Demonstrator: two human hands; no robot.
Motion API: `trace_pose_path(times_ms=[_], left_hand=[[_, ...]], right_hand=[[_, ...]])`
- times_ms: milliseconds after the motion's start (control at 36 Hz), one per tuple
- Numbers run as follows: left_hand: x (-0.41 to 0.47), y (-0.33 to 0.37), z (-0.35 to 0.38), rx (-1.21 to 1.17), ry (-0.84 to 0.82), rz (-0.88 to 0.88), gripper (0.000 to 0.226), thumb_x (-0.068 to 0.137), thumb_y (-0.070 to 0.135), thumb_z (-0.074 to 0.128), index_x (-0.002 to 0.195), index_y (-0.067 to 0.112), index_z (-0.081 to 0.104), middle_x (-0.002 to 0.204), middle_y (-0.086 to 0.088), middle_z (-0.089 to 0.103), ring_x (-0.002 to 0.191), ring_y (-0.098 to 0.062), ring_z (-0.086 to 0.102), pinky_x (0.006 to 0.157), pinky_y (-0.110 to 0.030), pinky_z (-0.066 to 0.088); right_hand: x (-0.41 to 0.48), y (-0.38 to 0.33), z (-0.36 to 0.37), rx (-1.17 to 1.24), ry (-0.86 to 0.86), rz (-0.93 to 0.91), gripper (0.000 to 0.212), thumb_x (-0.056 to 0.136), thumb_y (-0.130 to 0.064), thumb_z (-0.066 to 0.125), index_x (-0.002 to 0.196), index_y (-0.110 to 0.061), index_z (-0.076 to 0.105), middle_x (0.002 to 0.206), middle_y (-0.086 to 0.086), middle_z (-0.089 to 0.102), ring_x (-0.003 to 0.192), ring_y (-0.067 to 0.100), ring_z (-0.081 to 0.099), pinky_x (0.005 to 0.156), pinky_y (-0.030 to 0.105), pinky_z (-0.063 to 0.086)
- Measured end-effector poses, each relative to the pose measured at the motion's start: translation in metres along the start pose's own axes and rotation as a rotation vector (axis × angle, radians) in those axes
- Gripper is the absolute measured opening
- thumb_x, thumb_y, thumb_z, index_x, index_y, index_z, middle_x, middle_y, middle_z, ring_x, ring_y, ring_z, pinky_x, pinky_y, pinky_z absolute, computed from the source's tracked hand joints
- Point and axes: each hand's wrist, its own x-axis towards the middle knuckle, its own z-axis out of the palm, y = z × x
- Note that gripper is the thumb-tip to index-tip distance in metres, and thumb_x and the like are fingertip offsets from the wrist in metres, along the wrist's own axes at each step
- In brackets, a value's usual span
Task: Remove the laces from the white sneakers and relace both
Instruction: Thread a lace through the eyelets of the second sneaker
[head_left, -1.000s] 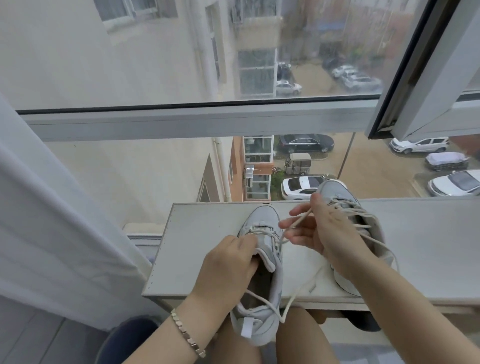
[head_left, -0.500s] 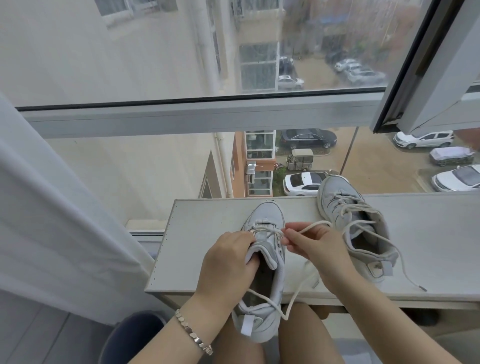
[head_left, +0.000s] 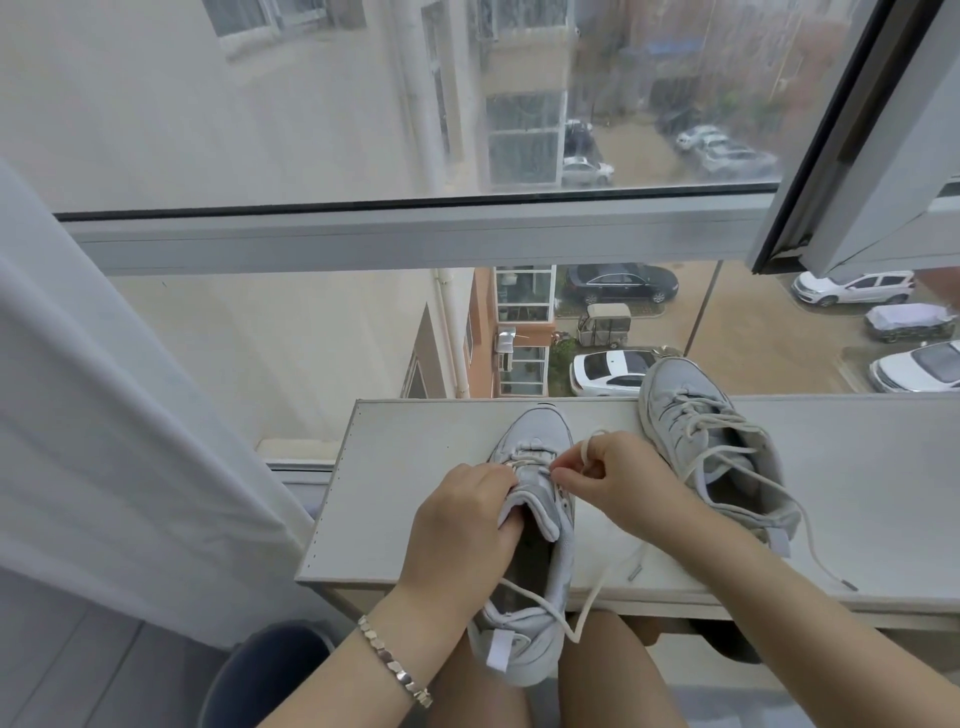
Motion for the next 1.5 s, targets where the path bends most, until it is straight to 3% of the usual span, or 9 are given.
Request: trace_pose_path(times_ms=[167, 333, 528, 694, 806, 917, 972, 1278, 1500], left_hand=[[0.001, 0.001, 0.0, 0.02, 0.013, 0.007, 0.025, 0.057, 0.001, 0.082, 0.076, 0.012, 0.07, 0.074, 0.001, 0.069, 0.065, -0.019, 0.063, 0.051, -0.025, 0.049], [-0.001, 0.001, 0.0, 0.02, 0.034, 0.007, 0.022, 0.059, 0.001, 0.08, 0.076, 0.011, 0.07, 0.073, 0.001, 0.068, 0.065, -0.019, 0.063, 0.053, -0.027, 0.049], [0.001, 0.0, 0.001, 0.004, 0.019, 0.046, 0.02, 0.06, 0.002, 0.077, 0.077, 0.011, 0.071, 0.075, 0.0, 0.07, 0.066, -0.019, 0.064, 0.051, -0.024, 0.051], [0.0, -0.003, 0.004, -0.052, 0.024, 0.049, 0.029, 0.061, -0.003, 0.079, 0.087, 0.009, 0.074, 0.087, -0.005, 0.072, 0.078, -0.022, 0.067, 0.07, -0.023, 0.052], [0.003, -0.001, -0.007, -0.358, -0.073, -0.159, 0.021, 0.072, 0.015, 0.069, 0.089, 0.026, 0.074, 0.092, 0.013, 0.07, 0.084, 0.005, 0.057, 0.077, 0.002, 0.037], [0.021, -0.011, -0.019, -0.611, -0.275, -0.369, 0.017, 0.079, 0.029, 0.054, 0.084, 0.032, 0.071, 0.091, 0.017, 0.068, 0.088, 0.005, 0.061, 0.082, -0.013, 0.048], [0.033, -0.017, -0.021, -0.546, -0.322, -0.383, 0.024, 0.09, 0.019, 0.051, 0.079, 0.031, 0.069, 0.086, 0.017, 0.068, 0.086, -0.002, 0.062, 0.081, -0.024, 0.05], [0.088, -0.005, -0.022, -0.04, -0.705, -0.121, 0.013, 0.082, 0.013, 0.061, 0.085, 0.017, 0.073, 0.079, 0.007, 0.066, 0.049, 0.004, 0.047, 0.041, -0.003, 0.032], [0.09, 0.0, -0.02, 0.025, -0.738, -0.097, 0.017, 0.084, 0.009, 0.058, 0.092, 0.013, 0.071, 0.099, -0.001, 0.069, 0.068, -0.007, 0.051, 0.054, -0.015, 0.037]], right_hand=[[0.006, -0.003, -0.004, -0.119, -0.053, -0.013, 0.019, 0.09, -0.022, 0.06, 0.091, -0.006, 0.069, 0.062, -0.011, 0.05, 0.047, 0.002, 0.037, 0.043, 0.008, 0.035], [0.007, -0.005, -0.002, -0.199, -0.108, -0.05, 0.027, 0.094, -0.022, 0.053, 0.069, -0.011, 0.053, 0.105, -0.001, 0.067, 0.056, -0.003, 0.042, 0.052, 0.009, 0.035], [0.007, 0.0, 0.01, -0.111, 0.034, -0.067, 0.021, 0.09, -0.018, 0.059, 0.088, 0.001, 0.067, 0.072, -0.018, 0.056, 0.06, -0.004, 0.045, 0.057, 0.004, 0.036], [0.001, -0.003, 0.019, 0.144, 0.176, -0.021, 0.007, 0.08, -0.015, 0.073, 0.085, -0.011, 0.075, 0.084, -0.003, 0.07, 0.061, -0.008, 0.054, 0.059, -0.003, 0.036], [-0.01, 0.0, 0.013, 0.301, 0.162, 0.024, 0.009, 0.077, -0.019, 0.075, 0.08, -0.026, 0.07, 0.075, -0.013, 0.068, 0.066, -0.006, 0.061, 0.061, 0.005, 0.044], [-0.021, 0.006, 0.015, 0.426, 0.172, 0.048, 0.011, 0.08, -0.014, 0.072, 0.085, -0.024, 0.069, 0.086, -0.009, 0.071, 0.079, 0.004, 0.065, 0.069, 0.012, 0.05], [-0.024, 0.006, 0.017, 0.499, 0.193, 0.058, 0.011, 0.079, -0.011, 0.072, 0.085, -0.02, 0.07, 0.085, -0.009, 0.072, 0.079, 0.004, 0.066, 0.067, 0.011, 0.05], [-0.019, 0.003, 0.023, 0.561, 0.261, 0.125, 0.016, 0.074, -0.007, 0.075, 0.065, -0.02, 0.071, 0.068, -0.007, 0.07, 0.064, -0.003, 0.064, 0.062, 0.01, 0.049], [-0.015, -0.001, 0.024, 0.487, 0.251, 0.147, 0.029, 0.075, -0.01, 0.074, 0.057, -0.032, 0.068, 0.06, -0.017, 0.066, 0.061, -0.007, 0.062, 0.057, 0.008, 0.047]])
